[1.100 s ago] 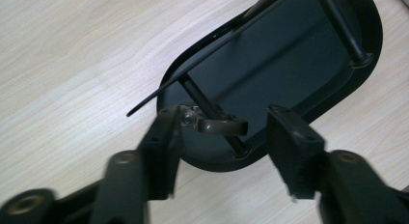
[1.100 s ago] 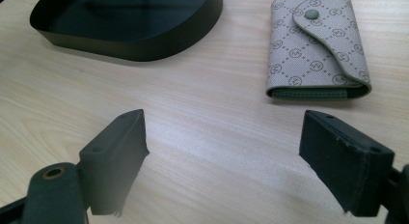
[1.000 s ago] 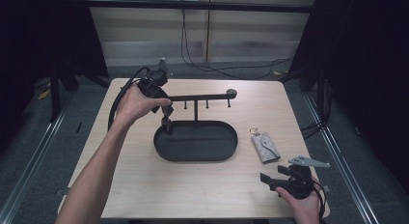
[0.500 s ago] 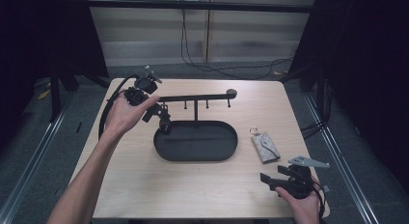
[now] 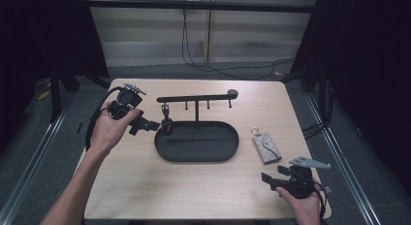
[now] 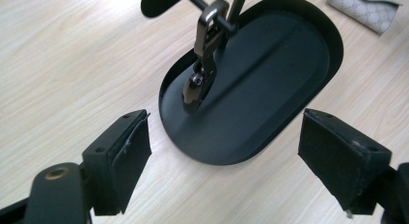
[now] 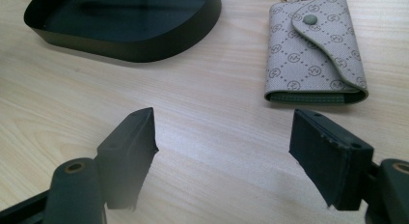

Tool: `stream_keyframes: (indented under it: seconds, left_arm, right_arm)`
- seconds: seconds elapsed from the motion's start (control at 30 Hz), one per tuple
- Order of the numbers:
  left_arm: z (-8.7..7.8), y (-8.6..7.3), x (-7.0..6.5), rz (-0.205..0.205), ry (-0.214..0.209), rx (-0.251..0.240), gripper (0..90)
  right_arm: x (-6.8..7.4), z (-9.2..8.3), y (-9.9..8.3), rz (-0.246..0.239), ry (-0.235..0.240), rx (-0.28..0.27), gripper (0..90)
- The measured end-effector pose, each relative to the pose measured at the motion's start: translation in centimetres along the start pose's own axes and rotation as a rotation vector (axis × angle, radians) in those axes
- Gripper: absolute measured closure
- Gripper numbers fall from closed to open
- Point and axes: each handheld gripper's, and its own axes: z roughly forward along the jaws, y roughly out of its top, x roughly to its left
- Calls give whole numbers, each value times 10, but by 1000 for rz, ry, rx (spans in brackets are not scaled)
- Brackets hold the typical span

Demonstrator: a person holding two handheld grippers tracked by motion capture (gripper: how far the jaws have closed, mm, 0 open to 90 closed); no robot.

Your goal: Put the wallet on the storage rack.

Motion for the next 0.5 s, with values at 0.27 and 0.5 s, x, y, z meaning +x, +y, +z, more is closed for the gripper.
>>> stream_keyframes:
  seconds: [0.27,0.5]
  left_arm:
    - [0,-38,3,-14,-25,-55,193]
    - [2,-73,2,-60,-2,-100,191]
  right_arm:
    - [0,-1,0,1,3,5,244]
    - [-1,-1,0,5,14,6,242]
